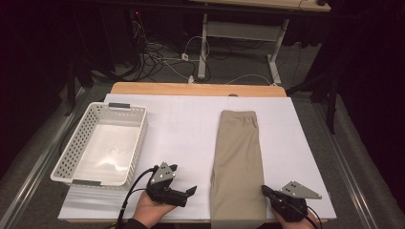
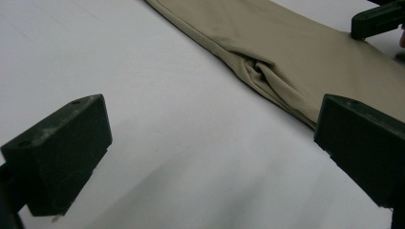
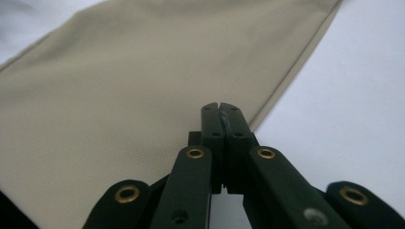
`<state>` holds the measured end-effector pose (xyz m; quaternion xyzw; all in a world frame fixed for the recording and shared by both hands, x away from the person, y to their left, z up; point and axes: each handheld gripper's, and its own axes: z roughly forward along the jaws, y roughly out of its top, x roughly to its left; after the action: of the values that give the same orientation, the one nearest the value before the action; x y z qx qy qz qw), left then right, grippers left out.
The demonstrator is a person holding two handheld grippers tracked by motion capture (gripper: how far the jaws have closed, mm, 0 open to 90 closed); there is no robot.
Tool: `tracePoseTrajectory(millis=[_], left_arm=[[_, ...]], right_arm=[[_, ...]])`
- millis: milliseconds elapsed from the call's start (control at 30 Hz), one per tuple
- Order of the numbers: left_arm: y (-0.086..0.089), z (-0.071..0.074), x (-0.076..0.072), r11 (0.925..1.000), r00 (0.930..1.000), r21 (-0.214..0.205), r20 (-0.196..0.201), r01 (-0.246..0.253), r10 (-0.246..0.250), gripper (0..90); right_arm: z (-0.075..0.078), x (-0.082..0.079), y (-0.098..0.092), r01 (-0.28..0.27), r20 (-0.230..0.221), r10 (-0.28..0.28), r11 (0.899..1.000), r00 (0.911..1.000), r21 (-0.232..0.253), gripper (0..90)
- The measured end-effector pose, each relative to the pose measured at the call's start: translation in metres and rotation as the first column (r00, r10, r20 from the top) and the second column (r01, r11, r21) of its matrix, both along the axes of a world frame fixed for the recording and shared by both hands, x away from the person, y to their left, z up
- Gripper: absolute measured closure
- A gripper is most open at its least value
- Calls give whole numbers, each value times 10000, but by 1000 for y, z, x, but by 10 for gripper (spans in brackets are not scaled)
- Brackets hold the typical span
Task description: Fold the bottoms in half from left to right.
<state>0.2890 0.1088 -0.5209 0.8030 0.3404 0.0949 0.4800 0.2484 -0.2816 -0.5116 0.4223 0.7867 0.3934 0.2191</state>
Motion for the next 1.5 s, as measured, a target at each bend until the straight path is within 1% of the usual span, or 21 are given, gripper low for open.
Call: tracePoseTrajectory(millis=[100,267,300,367,400,500,533,600,667,700,733,767,833,933,1067,1233,1333,1400,1433,1467,1500], left_arm=[[0,0,0,10000,10000,13,-24,4,-4,0],[-1,0,1,9999,9999,115,-87,-116,117,7],[-2,0,1,9997,9999,190,-77,-122,124,26],[-8,2,0,9980,9999,619,-25,-141,143,143],[-13,3,1,9978,9998,662,-202,73,-60,181],[-36,7,6,9976,9964,392,-655,569,-543,292],[-45,8,8,9971,9950,350,-755,679,-651,304],[-61,8,15,9953,9941,648,-860,721,-664,340],[-72,5,24,9940,9926,870,-1070,668,-574,382],[-76,2,29,9928,9912,1045,-1245,586,-454,388],[-79,1,34,9914,9858,1183,-1640,563,-364,390],[-80,1,36,9922,9852,1124,-1681,534,-339,392],[-80,2,37,9937,9862,943,-1596,603,-447,440],[-83,1,39,9925,9822,1051,-1830,621,-421,484],[-81,-1,42,9944,9789,873,-2002,598,-413,568],[-83,-1,40,9911,9806,1089,-1884,760,-545,703],[-85,-1,38,9883,9830,1284,-1736,825,-595,771],[-86,-1,36,9870,9848,1382,-1635,822,-591,802],[-86,-1,36,9868,9848,1386,-1627,832,-602,813],[-86,-1,36,9868,9848,1387,-1630,835,-604,819],[-86,-1,36,9867,9846,1387,-1634,847,-616,826]], right_arm=[[0,-2,-4,103,-1,-103,9999,9999,-45,900],[-7,0,-10,195,-361,-194,9998,9992,7,900],[-7,1,-10,179,-354,-178,9998,9992,22,865],[-5,1,-11,151,-316,-141,9994,9994,298,770],[-3,2,-10,144,-269,-132,9989,9996,450,733],[1,9,-7,50,-102,-42,9969,9999,786,658],[2,15,-5,38,-74,-32,9964,10000,842,651],[5,33,4,-19,-29,22,9946,10000,1042,643],[7,52,15,-131,34,128,9958,9999,909,620],[8,65,22,-150,60,146,9961,9999,865,607],[9,79,29,-198,20,197,9961,9998,863,593],[10,98,40,-238,18,237,9966,9997,793,581],[10,123,55,-322,85,317,9977,9995,594,569],[5,167,81,-233,-174,240,9990,9996,387,554],[2,205,104,3,-466,0,10000,9989,43,539],[11,239,120,474,-420,-471,9989,9980,65,488],[11,254,126,696,-687,-687,9975,9953,107,415],[7,261,130,993,-1002,-979,9950,9901,91,416],[4,263,132,1030,-1055,-1036,9946,9890,-115,423],[0,264,134,1086,-1124,-1143,9926,9871,-552,454],[-3,263,136,1142,-836,-1221,9890,9890,-935,520]])
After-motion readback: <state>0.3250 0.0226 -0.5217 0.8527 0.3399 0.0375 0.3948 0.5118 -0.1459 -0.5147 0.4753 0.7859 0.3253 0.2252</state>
